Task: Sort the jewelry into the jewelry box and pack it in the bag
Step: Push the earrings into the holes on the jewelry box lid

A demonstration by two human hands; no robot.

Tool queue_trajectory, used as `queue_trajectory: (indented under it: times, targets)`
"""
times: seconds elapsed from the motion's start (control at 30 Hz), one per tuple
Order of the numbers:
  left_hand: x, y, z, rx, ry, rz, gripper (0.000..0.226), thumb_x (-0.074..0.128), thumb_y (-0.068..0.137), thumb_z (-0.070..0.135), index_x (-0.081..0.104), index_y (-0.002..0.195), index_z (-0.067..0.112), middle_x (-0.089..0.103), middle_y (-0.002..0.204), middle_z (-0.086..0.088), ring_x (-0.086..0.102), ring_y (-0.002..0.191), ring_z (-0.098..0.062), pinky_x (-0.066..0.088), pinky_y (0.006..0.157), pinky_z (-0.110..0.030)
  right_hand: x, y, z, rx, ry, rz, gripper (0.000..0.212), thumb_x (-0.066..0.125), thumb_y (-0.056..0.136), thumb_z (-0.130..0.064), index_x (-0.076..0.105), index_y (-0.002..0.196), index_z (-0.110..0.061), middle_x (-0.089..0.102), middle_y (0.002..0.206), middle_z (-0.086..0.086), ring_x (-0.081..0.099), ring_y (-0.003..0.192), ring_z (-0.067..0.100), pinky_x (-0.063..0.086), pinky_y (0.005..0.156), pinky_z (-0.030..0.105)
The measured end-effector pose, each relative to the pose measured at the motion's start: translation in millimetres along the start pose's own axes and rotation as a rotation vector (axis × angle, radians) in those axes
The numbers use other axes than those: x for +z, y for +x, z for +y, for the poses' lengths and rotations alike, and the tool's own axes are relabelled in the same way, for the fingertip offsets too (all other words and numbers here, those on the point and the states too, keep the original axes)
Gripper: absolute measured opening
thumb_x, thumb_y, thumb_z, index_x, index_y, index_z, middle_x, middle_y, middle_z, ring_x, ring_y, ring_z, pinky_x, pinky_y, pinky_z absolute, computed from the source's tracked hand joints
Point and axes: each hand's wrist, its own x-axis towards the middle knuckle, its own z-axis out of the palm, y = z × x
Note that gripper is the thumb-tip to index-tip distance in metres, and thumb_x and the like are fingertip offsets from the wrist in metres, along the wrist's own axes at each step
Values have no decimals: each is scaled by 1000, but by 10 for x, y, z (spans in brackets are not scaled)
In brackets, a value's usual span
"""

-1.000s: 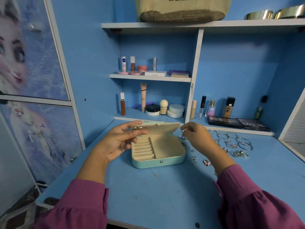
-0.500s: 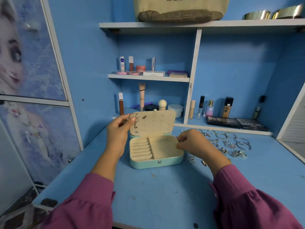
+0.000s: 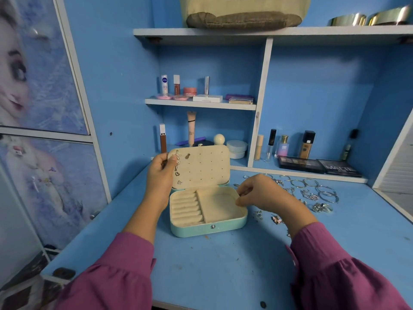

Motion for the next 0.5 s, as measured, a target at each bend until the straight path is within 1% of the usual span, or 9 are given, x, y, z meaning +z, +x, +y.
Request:
queue_trajectory:
  times: [0.07,0.13,0.17,0.27,0.37,0.43,0.5]
  targets:
    - [21,-7,29,-30,-95,-33,25,62,90,9,53,113,8,67,98,-2,65,81,-9,55,66,-19,-1,2,0,1,0,-5,16,77,74,-16,74,90,-17,67,82,-8,63,77,11,54,67,25]
    - [31,3,49,-40,-132,-56,33,67,85,3,53,113,8,68,97,-3,68,77,-8,55,61,-20,0,5,6,2,2,-9,18,77,74,-17,74,91,-18,68,84,-7,64,79,11,54,70,26]
    - [32,18,49,-47,-124,-60,34,69,82,3,55,112,8,69,97,-3,69,77,-10,55,61,-22,1,7,12,2,4,-9,19,77,74,-18,74,92,-19,68,85,-7,64,80,12,55,72,26]
    - [43,48,39,-97,-95,-91,25,73,79,5,65,102,11,73,91,-5,71,78,-18,56,60,-27,-1,19,36,-6,15,-13,21,79,73,-20,74,93,-18,70,87,-5,64,82,12,55,76,28]
    - [67,48,39,-129,-93,-112,15,72,80,6,70,93,13,74,84,-5,71,73,-18,58,60,-30,-15,28,62,-13,39,-21,18,79,74,-22,75,91,-18,71,87,-5,65,83,11,53,76,26]
    - [76,50,45,-136,-86,-115,13,71,81,7,70,92,13,74,84,-6,71,72,-19,58,61,-31,-26,34,83,-20,49,-21,13,77,77,-22,76,90,-19,70,85,-8,63,82,10,52,74,26]
    - [74,57,43,-150,-81,-113,12,71,82,7,71,92,13,74,84,-6,72,73,-19,59,62,-33,-32,35,95,-30,63,-19,12,74,79,-22,76,91,-19,69,85,-10,61,78,7,48,67,22]
